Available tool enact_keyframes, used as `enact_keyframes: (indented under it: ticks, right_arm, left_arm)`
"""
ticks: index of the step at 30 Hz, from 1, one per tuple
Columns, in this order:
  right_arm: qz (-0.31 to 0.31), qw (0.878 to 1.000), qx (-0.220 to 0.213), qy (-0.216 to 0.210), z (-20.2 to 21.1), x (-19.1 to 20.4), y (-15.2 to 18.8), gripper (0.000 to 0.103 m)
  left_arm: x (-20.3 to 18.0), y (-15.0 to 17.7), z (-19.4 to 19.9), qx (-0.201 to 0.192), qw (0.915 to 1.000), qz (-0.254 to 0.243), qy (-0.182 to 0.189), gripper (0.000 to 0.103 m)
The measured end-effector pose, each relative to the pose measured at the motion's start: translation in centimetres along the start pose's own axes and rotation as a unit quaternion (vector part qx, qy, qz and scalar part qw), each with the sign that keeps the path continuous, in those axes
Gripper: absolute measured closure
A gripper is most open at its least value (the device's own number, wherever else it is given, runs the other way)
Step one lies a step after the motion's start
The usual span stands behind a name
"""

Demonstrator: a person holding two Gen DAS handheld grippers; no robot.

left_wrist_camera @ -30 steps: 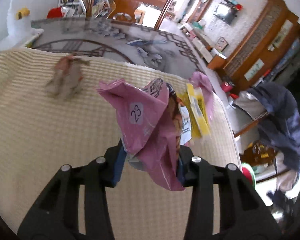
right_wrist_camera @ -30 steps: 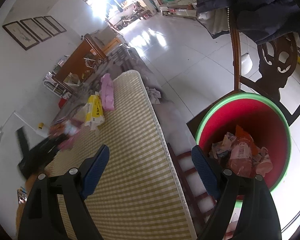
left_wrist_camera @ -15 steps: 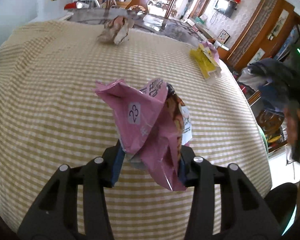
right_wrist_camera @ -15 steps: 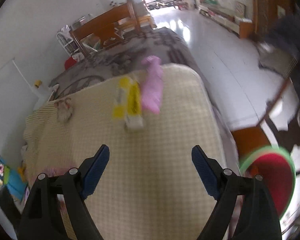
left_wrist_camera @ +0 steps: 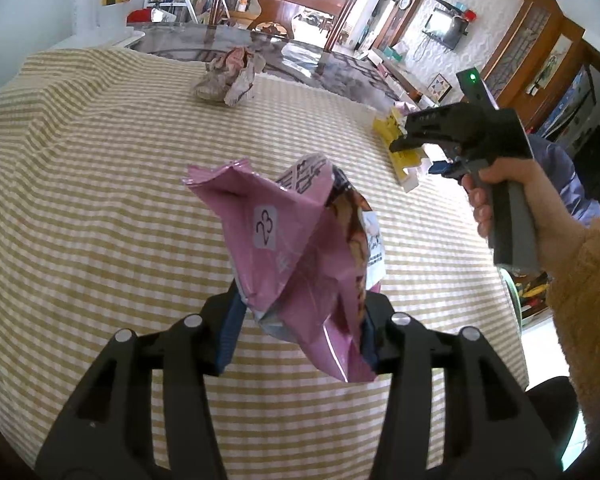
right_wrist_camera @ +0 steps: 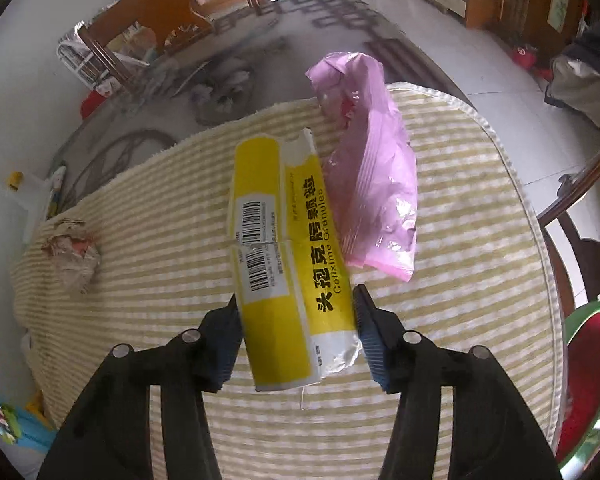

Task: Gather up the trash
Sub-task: 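Carry the pink snack bag and yellow box toward the red bucket with both tools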

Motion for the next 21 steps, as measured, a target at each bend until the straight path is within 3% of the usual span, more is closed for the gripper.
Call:
enact_keyframes:
  ticks: [6,16,21]
  right_arm:
    - [0.018,0.999,0.004,-0.028,2.0,-0.5,3.0,0.055]
    - [0.080,0.994,0.023,-0.073,6.2,-1.8,12.1,0.055]
    - [0.102,0.992,0.017,-0.065,7.0,-2.0,14.6,0.055]
  left_arm:
    - [-0.2,0.1,0.2,0.000,1.0000,0.000,0.001,0.056]
    - [0.3,0.2,-0.3,0.005,0.9999,0.009,-0.001,0.056]
    - [0.4,0.3,-0.6,0.009,0.9999,0.011,-0.005,0.055]
Point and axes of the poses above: each gripper's, at about its wrist camera, not at the fingertips, and z roughly against the way its jaws point, x to its left, y to its underside, the point moved 2 cm from there along -z, roughly the way its jaws point, and after that the axes turned 10 degrees about y, right-handed, at the moved point
